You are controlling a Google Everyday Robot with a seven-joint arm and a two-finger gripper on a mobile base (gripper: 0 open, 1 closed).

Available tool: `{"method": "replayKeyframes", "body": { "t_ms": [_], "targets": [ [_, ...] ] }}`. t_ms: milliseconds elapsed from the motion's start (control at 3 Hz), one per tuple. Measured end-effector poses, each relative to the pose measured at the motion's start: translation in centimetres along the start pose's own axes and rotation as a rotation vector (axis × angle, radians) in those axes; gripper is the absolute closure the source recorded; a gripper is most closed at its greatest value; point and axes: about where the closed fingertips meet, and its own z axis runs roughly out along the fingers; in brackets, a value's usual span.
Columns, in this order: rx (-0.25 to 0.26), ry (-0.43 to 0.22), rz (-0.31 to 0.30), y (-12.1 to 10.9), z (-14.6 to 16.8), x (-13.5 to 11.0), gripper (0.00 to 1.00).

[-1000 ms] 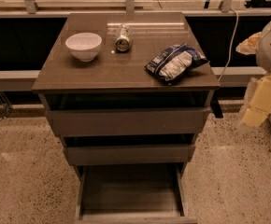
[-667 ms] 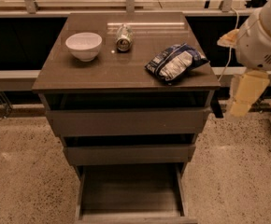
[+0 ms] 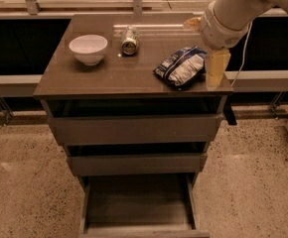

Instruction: Place blue chip bag into bottom drawer

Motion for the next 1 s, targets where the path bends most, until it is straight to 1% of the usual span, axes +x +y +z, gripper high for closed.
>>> {"method": "replayKeyframes", "body": {
  "t_ms": [333, 667, 1000],
  "targets": [
    [-0.034, -0.018, -0.065, -3.2, 4.4, 0.7, 0.18],
    [-0.096, -0.028, -0.08, -4.0, 8.6, 1.8, 0.41],
    [-0.149, -0.024, -0.102, -3.6, 11.5, 2.3, 0.64]
  ]
}}
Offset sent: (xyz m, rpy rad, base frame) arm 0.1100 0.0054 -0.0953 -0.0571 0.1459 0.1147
